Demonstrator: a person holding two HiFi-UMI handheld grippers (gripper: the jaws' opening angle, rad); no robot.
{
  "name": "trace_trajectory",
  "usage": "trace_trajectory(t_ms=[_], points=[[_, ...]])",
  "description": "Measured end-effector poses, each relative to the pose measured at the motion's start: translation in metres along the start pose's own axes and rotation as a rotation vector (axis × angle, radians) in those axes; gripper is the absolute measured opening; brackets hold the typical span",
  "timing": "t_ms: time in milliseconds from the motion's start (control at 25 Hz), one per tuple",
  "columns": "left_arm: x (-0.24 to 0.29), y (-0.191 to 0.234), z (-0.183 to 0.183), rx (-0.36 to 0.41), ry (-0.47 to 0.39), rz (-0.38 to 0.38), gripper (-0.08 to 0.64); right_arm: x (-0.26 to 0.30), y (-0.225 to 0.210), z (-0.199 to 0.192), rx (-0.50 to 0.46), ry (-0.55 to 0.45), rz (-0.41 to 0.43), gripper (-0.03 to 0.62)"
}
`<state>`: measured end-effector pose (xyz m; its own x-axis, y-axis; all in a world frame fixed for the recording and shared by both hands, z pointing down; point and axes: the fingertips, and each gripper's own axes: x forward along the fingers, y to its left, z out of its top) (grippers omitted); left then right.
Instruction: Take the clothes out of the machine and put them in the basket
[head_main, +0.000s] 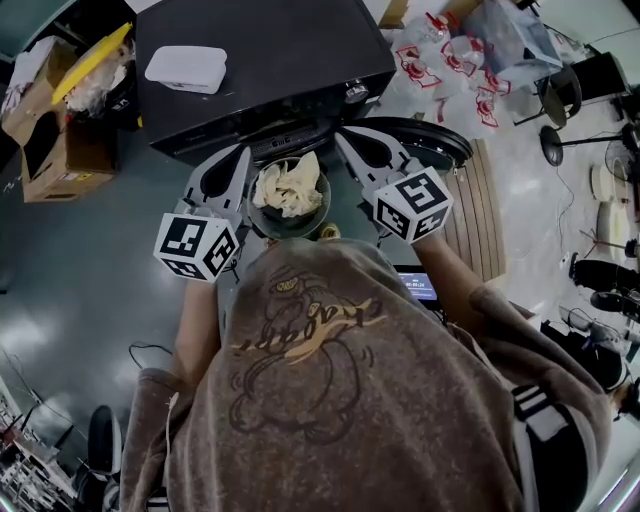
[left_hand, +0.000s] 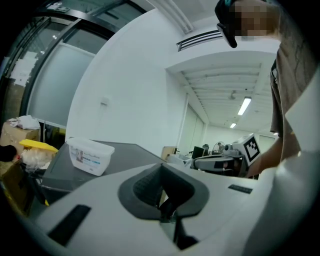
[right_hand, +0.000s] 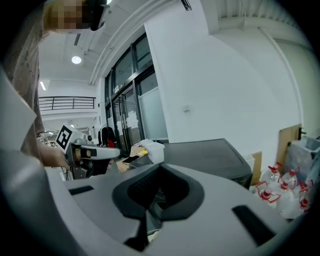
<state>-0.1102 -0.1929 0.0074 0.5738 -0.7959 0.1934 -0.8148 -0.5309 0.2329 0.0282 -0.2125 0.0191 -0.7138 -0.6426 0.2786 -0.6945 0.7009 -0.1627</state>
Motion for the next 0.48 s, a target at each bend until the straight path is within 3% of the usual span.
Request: trace_trajectory(t_ms=[480], points=[[0.0021,0.0055,-0.0059,-0.024,-0.01,0.012,0.006,0.0055,-0.0054,0.0032,-0.009,0.008,0.0,-0.005]])
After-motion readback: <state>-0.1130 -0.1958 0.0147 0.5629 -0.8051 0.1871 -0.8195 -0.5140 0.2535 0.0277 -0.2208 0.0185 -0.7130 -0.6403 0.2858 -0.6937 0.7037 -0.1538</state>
